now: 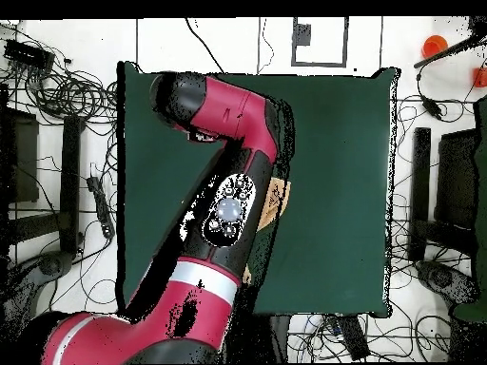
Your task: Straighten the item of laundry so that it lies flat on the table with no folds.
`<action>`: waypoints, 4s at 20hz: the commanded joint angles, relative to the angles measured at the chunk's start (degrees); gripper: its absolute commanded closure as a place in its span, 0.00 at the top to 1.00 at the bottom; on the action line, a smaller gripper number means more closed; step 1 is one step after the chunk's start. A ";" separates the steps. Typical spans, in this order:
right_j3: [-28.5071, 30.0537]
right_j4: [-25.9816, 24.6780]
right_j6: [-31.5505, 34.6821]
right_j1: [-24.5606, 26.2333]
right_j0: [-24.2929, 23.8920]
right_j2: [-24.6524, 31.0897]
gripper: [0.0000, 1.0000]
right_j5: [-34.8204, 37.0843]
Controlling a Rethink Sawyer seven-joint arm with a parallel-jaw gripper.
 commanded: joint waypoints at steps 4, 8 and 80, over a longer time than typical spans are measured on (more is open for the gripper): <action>11.22 2.85 19.25 -1.39 2.38 3.06 1.00 -3.79; 12.57 2.90 18.92 -2.33 2.66 3.24 1.00 -3.98; 29.03 5.85 15.14 -7.39 7.38 6.97 1.00 -14.36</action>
